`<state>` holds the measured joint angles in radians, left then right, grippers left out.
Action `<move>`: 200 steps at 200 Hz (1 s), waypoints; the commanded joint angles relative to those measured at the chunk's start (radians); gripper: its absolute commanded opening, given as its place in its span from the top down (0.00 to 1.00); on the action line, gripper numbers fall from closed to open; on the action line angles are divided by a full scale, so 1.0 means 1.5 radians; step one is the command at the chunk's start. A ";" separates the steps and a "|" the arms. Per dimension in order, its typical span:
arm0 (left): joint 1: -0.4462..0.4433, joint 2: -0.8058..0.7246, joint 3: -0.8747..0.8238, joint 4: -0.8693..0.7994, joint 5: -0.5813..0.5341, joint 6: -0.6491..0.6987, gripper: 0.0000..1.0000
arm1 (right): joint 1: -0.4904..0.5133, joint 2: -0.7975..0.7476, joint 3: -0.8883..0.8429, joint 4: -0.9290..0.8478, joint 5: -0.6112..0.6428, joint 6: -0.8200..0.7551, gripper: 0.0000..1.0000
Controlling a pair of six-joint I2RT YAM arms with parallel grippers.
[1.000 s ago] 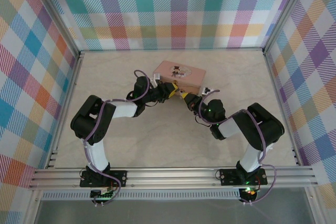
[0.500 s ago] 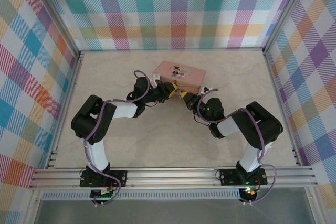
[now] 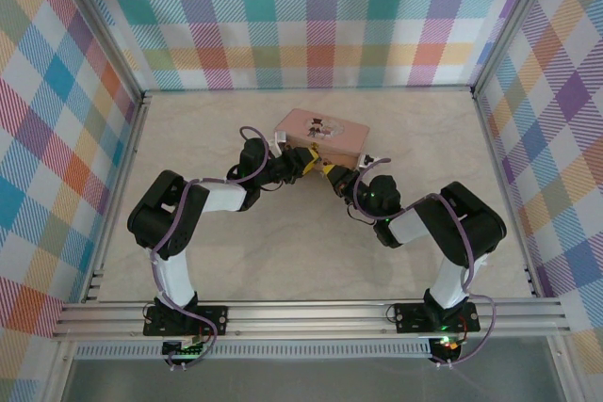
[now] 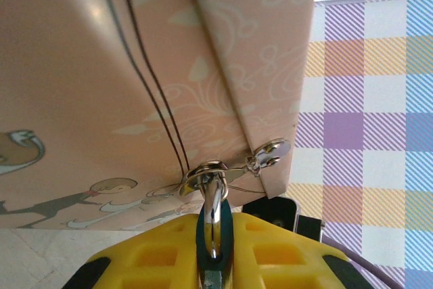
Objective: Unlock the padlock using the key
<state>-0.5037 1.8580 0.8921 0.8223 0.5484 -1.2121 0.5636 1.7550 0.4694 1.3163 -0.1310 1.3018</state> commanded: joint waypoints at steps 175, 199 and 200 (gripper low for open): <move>-0.003 0.003 0.005 0.069 0.031 -0.007 0.84 | 0.006 0.001 -0.008 0.055 -0.027 0.006 1.00; -0.003 0.002 0.003 0.071 0.034 -0.008 0.84 | 0.005 -0.005 -0.007 0.056 -0.032 0.002 1.00; -0.003 0.001 0.003 0.071 0.034 -0.007 0.84 | 0.005 -0.005 -0.007 0.056 -0.032 0.001 1.00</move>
<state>-0.5034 1.8729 0.8921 0.8448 0.5671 -1.2160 0.5671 1.7657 0.4526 1.3380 -0.1596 1.3022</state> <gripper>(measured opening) 0.165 0.065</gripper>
